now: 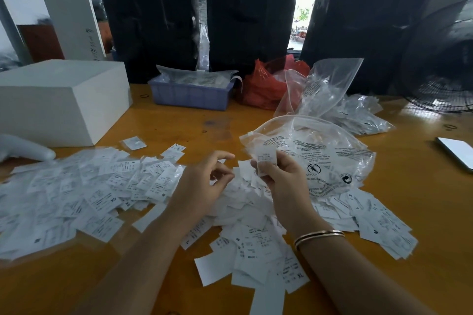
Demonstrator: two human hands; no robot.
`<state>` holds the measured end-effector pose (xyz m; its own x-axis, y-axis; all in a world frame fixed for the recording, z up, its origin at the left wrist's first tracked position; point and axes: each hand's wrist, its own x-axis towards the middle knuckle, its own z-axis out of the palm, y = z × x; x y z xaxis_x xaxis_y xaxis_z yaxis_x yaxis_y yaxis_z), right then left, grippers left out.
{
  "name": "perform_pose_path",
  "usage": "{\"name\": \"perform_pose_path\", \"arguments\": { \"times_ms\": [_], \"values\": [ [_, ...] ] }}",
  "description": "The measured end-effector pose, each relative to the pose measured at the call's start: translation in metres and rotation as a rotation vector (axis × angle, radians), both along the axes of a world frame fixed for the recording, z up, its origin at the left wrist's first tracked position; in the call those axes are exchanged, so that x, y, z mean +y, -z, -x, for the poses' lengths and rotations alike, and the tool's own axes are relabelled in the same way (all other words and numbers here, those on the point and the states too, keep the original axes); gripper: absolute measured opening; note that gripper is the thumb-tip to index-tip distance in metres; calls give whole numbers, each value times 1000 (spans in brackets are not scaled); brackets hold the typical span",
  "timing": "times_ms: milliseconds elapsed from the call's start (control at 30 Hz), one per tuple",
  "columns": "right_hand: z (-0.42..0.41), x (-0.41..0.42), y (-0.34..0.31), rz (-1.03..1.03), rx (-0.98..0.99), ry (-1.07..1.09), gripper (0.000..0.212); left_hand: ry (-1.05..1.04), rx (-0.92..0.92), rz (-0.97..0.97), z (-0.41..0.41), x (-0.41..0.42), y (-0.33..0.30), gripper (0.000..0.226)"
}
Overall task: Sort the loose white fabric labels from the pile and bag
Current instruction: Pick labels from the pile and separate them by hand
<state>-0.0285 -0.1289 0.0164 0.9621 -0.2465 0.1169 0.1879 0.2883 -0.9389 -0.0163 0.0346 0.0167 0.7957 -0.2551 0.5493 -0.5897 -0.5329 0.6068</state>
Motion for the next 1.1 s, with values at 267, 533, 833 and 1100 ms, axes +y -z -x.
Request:
{"name": "perform_pose_path", "arguments": {
  "times_ms": [267,533,833,1100],
  "values": [
    [4,2,-1,-24,-59,-22,9,61,50,-5,1,0,1,39],
    [4,4,-2,160,-89,-105,10,126,63,24,0,1,2,41],
    [3,-3,-5,173,-110,-121,8,202,189,139,2,0,1,41],
    [-2,-6,0,170,-74,-122,9,204,184,145,0,2,1,45]
  ]
}}
